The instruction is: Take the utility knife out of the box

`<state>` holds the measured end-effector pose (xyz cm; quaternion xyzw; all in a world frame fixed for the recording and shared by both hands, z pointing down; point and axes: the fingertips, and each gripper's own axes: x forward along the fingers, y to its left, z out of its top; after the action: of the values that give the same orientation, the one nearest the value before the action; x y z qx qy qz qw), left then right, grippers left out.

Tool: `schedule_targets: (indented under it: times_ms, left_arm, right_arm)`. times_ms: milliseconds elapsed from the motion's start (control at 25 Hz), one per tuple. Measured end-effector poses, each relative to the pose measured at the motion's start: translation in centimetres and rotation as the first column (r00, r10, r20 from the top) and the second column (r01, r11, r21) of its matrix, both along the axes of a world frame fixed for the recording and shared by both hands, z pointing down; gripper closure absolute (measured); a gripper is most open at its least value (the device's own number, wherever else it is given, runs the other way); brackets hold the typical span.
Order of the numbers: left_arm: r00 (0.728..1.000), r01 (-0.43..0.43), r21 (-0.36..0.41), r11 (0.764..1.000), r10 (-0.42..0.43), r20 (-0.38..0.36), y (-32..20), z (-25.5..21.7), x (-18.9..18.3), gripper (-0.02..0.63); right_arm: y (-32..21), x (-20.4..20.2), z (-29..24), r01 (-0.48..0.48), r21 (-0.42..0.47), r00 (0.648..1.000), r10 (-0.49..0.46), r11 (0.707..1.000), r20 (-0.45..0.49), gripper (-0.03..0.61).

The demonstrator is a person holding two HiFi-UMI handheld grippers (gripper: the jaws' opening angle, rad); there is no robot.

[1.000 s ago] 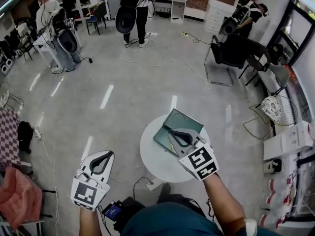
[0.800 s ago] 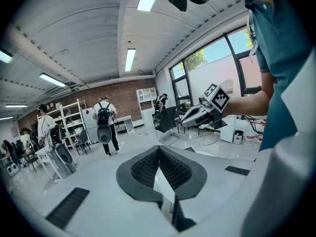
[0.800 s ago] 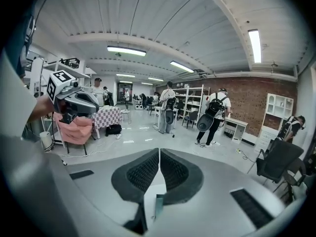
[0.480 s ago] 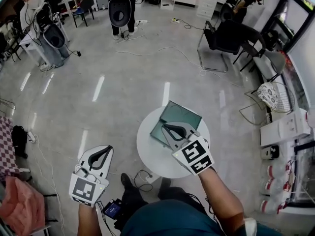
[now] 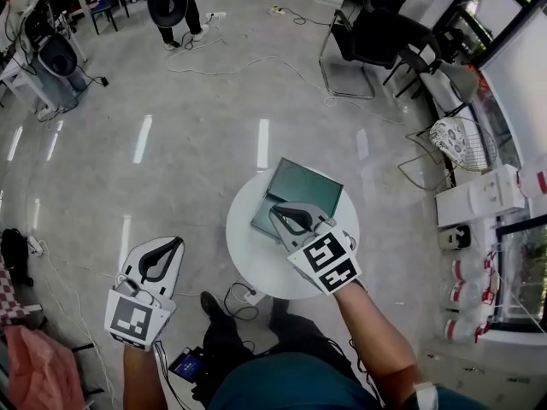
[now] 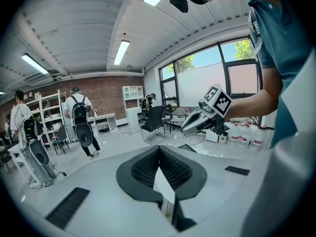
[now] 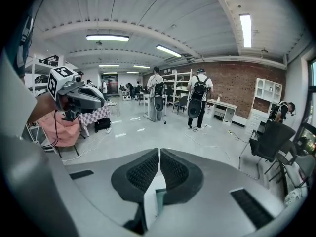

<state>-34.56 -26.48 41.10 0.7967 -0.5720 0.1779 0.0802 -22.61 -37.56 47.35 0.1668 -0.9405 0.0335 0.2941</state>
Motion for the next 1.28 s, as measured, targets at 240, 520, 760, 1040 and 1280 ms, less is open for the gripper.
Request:
schedule_targets:
  times_ms: [240,520,760,1040,1280]
  left_arm:
    - [1.000,-0.016,-0.023,1.000,0.015,-0.017,-1.5,4.1,-1.5,0.595]
    - [0.999,-0.027,-0.062,0.998,0.024,-0.043,-2.7,8.4,-2.0,0.595]
    - [0.997,-0.045,-0.090,0.995,0.040,-0.064,-4.2,12.1,-1.7,0.595]
    - [0.995,-0.051,-0.122,0.991,0.040,-0.087,-6.0,15.3,-1.0,0.595]
    - [0.994,-0.050,-0.153,0.987,0.034,-0.102,-6.1,17.5,-1.6,0.595]
  right_arm:
    - [-1.7,-1.1,5.3,-0.006,-0.023,0.998,0.005,1.000,-0.057,0.540]
    - [-3.9,-1.1,10.5,-0.029,-0.046,0.993,0.024,0.999,-0.114,0.538]
    - [-5.4,-0.5,15.6,-0.042,-0.078,0.986,0.029,0.996,-0.165,0.538]
    - [-7.0,0.8,20.9,-0.061,-0.114,0.974,0.034,0.992,-0.223,0.538]
    - [-7.5,1.2,24.4,-0.077,-0.134,0.961,0.038,0.988,-0.273,0.538]
